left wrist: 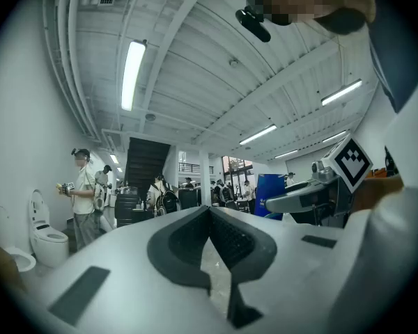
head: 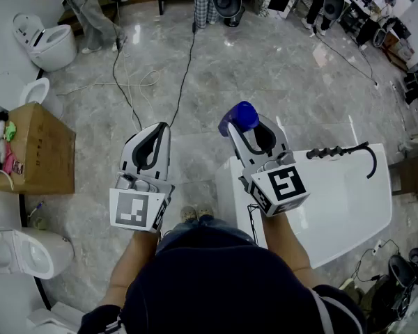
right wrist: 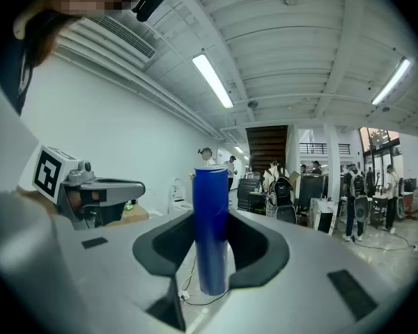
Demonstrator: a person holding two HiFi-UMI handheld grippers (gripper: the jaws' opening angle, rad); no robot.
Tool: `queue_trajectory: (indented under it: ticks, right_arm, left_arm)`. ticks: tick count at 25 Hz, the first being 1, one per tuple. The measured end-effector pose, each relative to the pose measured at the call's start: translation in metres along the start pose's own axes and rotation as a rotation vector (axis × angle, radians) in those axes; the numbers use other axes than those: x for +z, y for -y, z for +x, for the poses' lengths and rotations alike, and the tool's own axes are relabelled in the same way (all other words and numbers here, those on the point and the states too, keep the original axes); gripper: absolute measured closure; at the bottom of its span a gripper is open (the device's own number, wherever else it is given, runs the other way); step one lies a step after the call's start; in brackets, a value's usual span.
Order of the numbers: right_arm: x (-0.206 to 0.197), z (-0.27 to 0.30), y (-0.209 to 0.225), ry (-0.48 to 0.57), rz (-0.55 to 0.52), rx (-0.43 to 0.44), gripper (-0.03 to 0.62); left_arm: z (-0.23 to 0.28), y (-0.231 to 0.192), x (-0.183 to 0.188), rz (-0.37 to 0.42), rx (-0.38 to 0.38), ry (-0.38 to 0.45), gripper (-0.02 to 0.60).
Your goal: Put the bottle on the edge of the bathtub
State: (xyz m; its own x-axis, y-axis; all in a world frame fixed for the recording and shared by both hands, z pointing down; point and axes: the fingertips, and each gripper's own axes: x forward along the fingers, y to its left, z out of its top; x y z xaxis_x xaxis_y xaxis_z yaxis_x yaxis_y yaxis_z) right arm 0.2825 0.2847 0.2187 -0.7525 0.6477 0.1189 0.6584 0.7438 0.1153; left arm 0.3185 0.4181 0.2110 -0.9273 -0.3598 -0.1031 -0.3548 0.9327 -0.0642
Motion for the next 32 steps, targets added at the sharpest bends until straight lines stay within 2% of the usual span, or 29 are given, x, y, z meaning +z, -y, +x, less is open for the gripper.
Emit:
queue_trajectory:
  ticks: [9,16,24,32]
  right_arm:
    - [-0.007,0.007,-0.011,0.015,0.039,-0.024,0.436]
    - [-0.017,0.019,0.013,0.028,0.04,-0.054,0.436]
    - [-0.022,0.092,0.068,0.043,0.006,-0.07,0.436]
    - [-0.02,0.163,0.158,0.037,-0.01,-0.07,0.436]
  left_arm:
    - [-0.006,-0.011,-0.008,-0.01,-0.033,0.007,0.558]
    - [0.02,-0.013,-0.027,-0.028,-0.057,-0.014,0.558]
    - [0.104,-0.048,-0.047,-0.025,-0.076,-0.003,0.558]
    - [0.227,-0.069,-0.045,-0.016,-0.1,0.026,0.558]
